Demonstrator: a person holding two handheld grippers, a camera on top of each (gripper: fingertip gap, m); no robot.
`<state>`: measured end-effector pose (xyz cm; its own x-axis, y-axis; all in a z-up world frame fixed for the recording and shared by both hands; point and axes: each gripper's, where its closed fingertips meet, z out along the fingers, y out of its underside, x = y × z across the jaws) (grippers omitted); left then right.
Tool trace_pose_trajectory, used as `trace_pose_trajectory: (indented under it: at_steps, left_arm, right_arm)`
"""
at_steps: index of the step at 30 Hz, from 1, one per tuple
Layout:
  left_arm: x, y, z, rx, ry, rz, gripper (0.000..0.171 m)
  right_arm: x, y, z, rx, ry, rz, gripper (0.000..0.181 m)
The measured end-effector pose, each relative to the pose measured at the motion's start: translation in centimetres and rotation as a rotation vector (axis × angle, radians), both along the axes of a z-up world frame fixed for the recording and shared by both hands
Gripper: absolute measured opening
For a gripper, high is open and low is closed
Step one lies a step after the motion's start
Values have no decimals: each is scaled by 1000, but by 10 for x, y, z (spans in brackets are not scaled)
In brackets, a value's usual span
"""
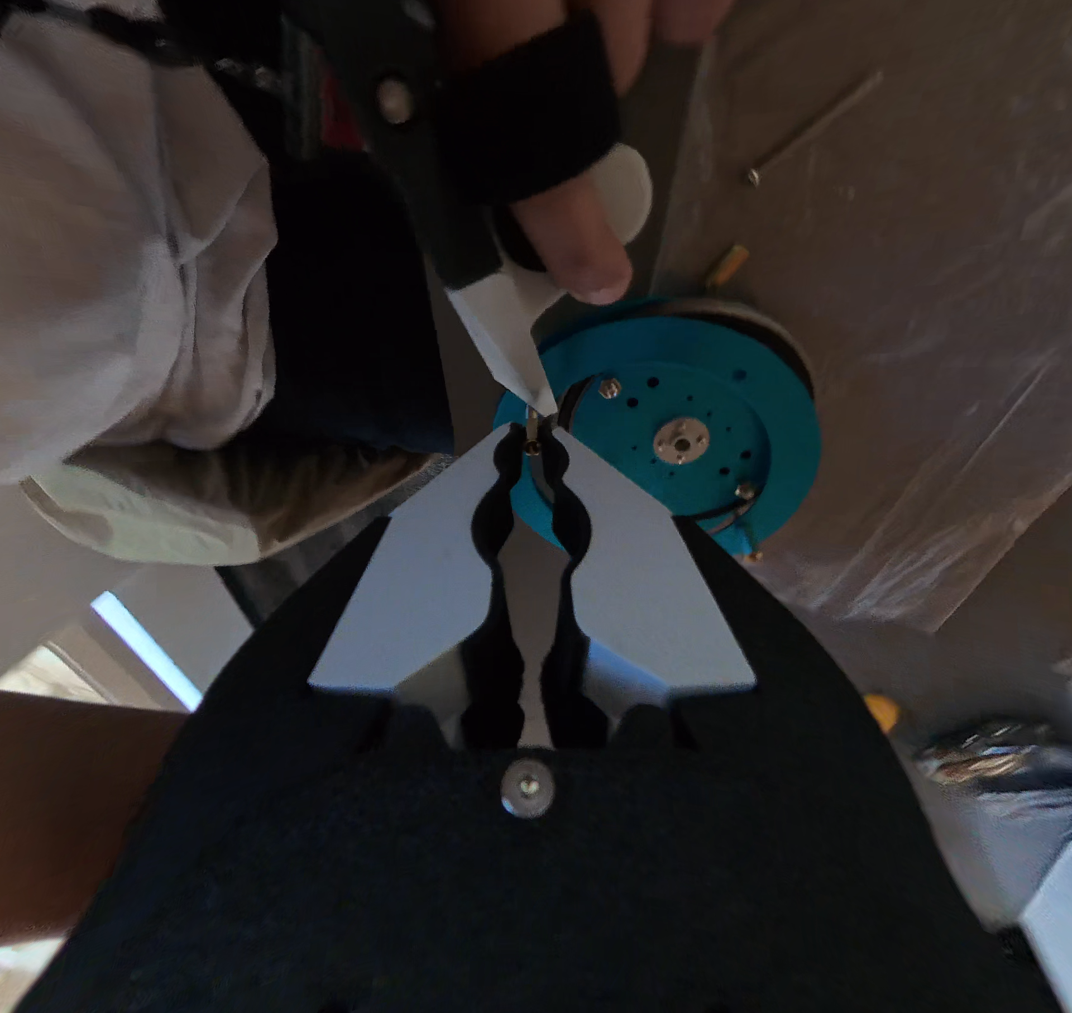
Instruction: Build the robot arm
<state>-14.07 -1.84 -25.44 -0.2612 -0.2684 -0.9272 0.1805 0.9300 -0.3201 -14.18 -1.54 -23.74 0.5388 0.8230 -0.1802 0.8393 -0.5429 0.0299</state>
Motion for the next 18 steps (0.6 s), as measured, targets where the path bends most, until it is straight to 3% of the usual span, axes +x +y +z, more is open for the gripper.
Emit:
trace_pose_trajectory:
  at_steps: [7,11,18]
  left_arm:
    - [-1,-1,0,23,-8,0,12]
    - [0,1,0,26,-8,10,12]
    - [1,3,0,30,-10,27,12]
  right_arm:
    - [1,-2,0,-6,-106,-348,5]
    - [0,-1,0,-43,-108,-614,4]
    - [1,1,0,-13,-135,-860,4]
